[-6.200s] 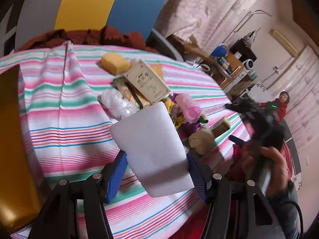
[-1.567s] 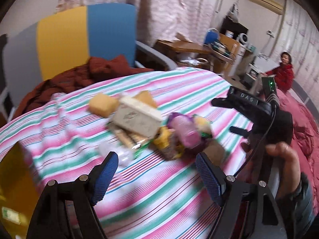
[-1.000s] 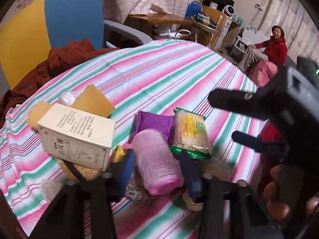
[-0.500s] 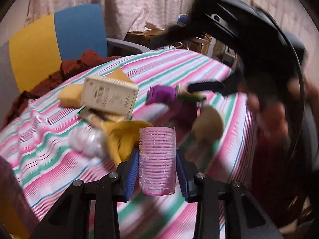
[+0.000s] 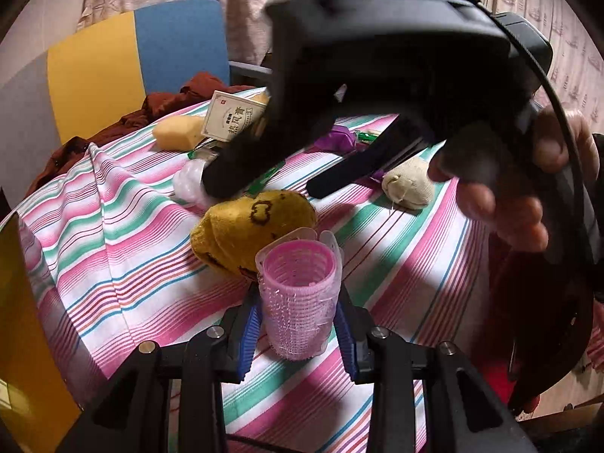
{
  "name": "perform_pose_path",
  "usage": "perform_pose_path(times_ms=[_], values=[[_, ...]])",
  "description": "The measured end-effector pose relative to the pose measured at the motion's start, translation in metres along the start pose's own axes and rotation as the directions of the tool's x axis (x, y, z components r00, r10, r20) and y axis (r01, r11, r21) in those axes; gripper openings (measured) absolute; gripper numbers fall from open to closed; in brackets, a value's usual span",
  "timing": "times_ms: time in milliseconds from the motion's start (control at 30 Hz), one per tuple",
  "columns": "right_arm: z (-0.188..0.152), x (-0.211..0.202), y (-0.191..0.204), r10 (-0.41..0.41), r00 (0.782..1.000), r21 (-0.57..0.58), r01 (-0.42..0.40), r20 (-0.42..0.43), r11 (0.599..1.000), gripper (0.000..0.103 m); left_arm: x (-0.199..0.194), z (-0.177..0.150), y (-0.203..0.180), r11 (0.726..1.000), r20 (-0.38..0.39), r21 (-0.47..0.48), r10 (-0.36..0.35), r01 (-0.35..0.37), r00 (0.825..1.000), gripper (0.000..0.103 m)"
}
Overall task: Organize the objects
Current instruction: 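Grasp the yellow round pouch with the right tool while the left tool lifts the curler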
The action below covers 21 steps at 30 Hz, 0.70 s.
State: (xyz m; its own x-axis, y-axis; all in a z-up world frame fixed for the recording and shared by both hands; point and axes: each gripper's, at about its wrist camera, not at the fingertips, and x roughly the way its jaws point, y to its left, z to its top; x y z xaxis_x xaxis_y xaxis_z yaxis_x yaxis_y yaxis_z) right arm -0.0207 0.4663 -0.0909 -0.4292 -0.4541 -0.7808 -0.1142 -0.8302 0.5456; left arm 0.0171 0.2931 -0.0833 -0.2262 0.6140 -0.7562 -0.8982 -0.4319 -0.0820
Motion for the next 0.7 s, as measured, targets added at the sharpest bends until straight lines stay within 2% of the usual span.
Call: perform_pose_path(times_ms=[67, 100, 133, 167, 267, 367, 467, 567, 700], values=[[-0.001, 0.013, 0.002, -0.021, 0.999, -0.016, 0.021, -0.043, 1.0, 0.068, 0.003, -0.001, -0.001, 1.0, 0.004, -0.001, 0.001, -0.001, 1.0, 0.036], [-0.001, 0.015, 0.001, -0.035, 0.998, -0.021, 0.034, -0.054, 0.999, 0.062, 0.003, -0.001, -0.002, 1.0, 0.006, -0.001, 0.002, -0.002, 1.0, 0.036], [-0.001, 0.017, 0.001, -0.043, 0.997, -0.027, 0.041, -0.059, 0.999, 0.05, 0.003, -0.001, -0.002, 1.0, 0.007, -0.004, 0.003, -0.003, 1.0, 0.036], [-0.001, 0.017, 0.001, -0.049, 0.998, -0.03, 0.047, -0.051, 0.998, 0.045, 0.004, -0.001, -0.001, 1.0, 0.007, -0.008, 0.002, -0.002, 1.0, 0.036], [0.003, 0.007, -0.008, -0.082, 0.997, -0.003, 0.082, 0.005, 0.997, 0.038, 0.003, -0.002, -0.001, 1.0, 0.009, -0.014, -0.001, 0.001, 1.0, 0.036], [0.008, -0.01, -0.025, -0.108, 0.991, 0.065, 0.104, 0.076, 0.992, 0.038, 0.002, -0.004, 0.0, 1.0, 0.008, -0.015, -0.001, 0.001, 1.0, 0.036], [0.008, -0.025, -0.03, -0.068, 0.989, 0.084, 0.057, 0.132, 0.995, 0.038, 0.0, -0.004, 0.002, 0.999, 0.004, -0.041, -0.003, 0.003, 1.0, 0.036], [0.008, -0.034, -0.018, 0.003, 0.984, 0.029, -0.008, 0.178, 1.0, 0.038, -0.01, -0.003, 0.007, 0.998, 0.023, -0.06, 0.001, 0.001, 1.0, 0.036], [0.009, -0.038, -0.011, 0.029, 0.978, -0.004, -0.029, 0.206, 1.0, 0.038, -0.039, -0.002, 0.013, 0.995, 0.074, -0.097, 0.013, -0.006, 0.997, 0.036]])
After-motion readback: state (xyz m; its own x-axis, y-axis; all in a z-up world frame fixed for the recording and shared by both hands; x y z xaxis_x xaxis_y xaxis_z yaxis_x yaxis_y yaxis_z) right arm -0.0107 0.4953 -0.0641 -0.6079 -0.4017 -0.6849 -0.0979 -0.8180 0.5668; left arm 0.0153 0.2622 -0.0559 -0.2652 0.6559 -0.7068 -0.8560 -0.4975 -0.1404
